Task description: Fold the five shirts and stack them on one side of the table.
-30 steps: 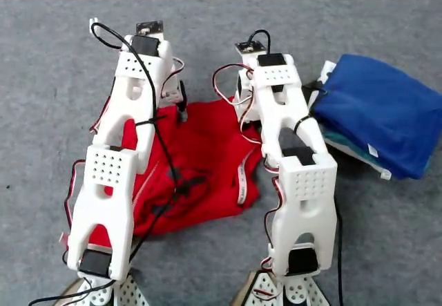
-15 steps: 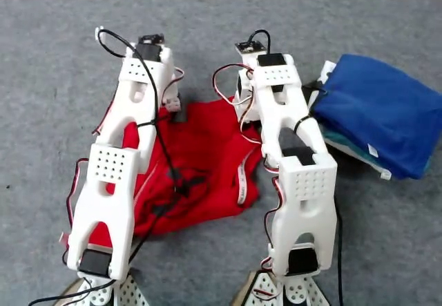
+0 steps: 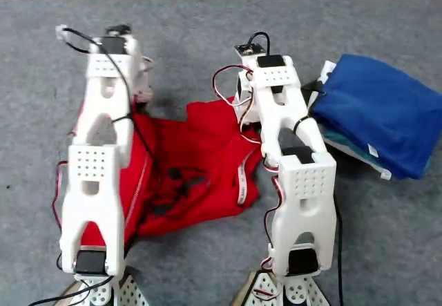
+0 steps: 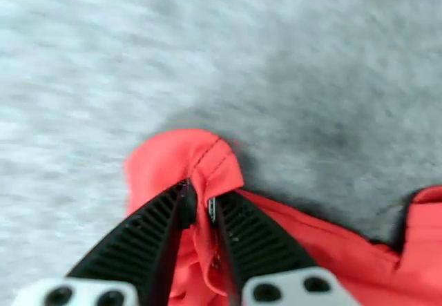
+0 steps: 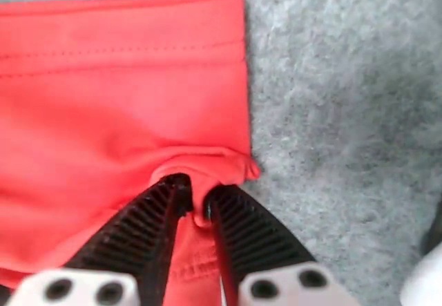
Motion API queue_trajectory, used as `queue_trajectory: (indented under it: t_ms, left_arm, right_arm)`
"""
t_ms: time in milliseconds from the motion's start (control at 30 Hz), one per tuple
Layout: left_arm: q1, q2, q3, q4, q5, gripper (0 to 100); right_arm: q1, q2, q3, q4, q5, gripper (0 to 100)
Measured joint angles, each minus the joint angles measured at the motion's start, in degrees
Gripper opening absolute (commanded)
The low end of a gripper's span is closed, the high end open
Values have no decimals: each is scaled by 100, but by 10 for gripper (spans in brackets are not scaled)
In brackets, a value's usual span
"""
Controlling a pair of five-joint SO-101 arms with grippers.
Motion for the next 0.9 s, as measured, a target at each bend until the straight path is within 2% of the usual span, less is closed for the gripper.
queue_trajectory:
  t_ms: [300,500,567,733,833,900]
  left_arm:
    - [-1266,-1125,1046,0,-1248,19]
    - [-1626,-1125,1073,0,-1837,19]
    - [-1688,-1125,1125,-35,-1943,29]
    - [-1802,-1116,1125,-431,-1969,201]
    - [-1811,-1116,1125,-492,-1969,296]
    - [-1829,-1116,1116,-510,-1969,326]
  right_arm:
    - [0,0,-18,-105,0,5]
    - [-18,70,-607,316,193,7]
    - [-18,70,-870,571,343,44]
    - [-18,70,-1635,1345,440,175]
    - [-9,70,-2119,1829,695,180]
    - [-9,70,-2374,1934,818,180]
